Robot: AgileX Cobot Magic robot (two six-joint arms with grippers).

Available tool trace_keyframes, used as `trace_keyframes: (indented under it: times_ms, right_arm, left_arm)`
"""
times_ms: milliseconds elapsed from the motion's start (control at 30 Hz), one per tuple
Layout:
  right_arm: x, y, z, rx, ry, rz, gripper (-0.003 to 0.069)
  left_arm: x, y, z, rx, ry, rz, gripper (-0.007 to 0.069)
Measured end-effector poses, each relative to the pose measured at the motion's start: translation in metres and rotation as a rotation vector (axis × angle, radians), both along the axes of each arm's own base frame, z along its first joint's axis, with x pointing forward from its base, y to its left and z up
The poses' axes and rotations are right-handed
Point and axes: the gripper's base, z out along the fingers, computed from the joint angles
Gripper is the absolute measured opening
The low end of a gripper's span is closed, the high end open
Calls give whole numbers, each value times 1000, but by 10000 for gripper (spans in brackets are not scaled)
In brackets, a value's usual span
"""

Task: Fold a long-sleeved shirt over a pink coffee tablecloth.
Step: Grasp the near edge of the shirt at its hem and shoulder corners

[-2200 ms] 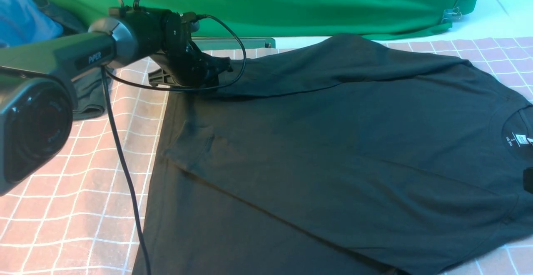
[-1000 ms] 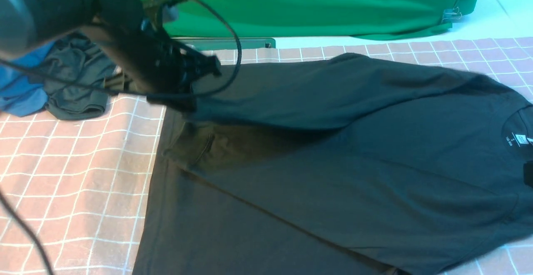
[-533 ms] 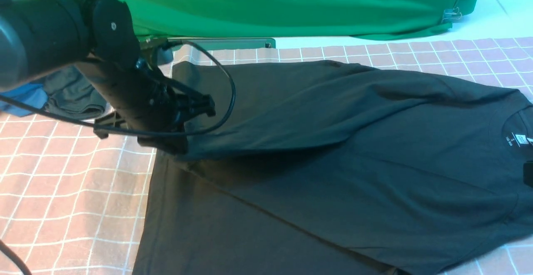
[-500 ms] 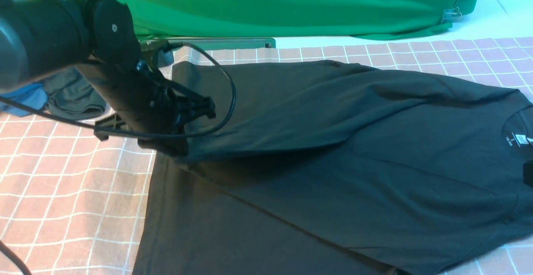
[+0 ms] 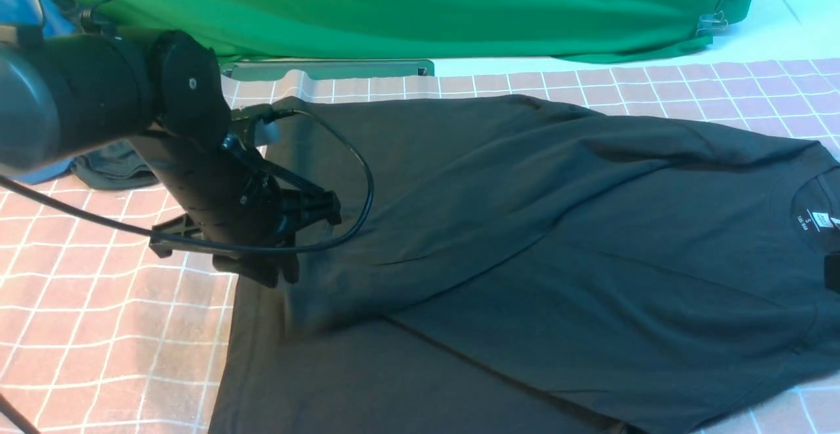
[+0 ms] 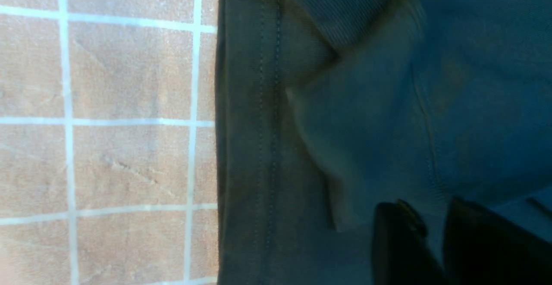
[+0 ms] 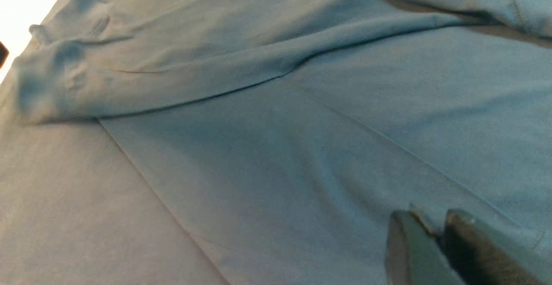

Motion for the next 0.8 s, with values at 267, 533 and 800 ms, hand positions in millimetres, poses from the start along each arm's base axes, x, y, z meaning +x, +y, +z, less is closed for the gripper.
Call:
trace_keyframes:
  times_ms: [267, 533, 800]
  right_arm:
    - [10, -7, 5, -74, 88, -53, 41]
    - [45, -6, -1, -131, 401, 11, 38]
    - [61, -4, -14, -128, 452, 19, 38]
  left_arm:
    - [-14, 5, 18, 19, 0, -37, 225]
    - [-80, 18, 38, -61, -11, 11, 11]
    - [-135, 34, -6, -16, 164, 39, 86]
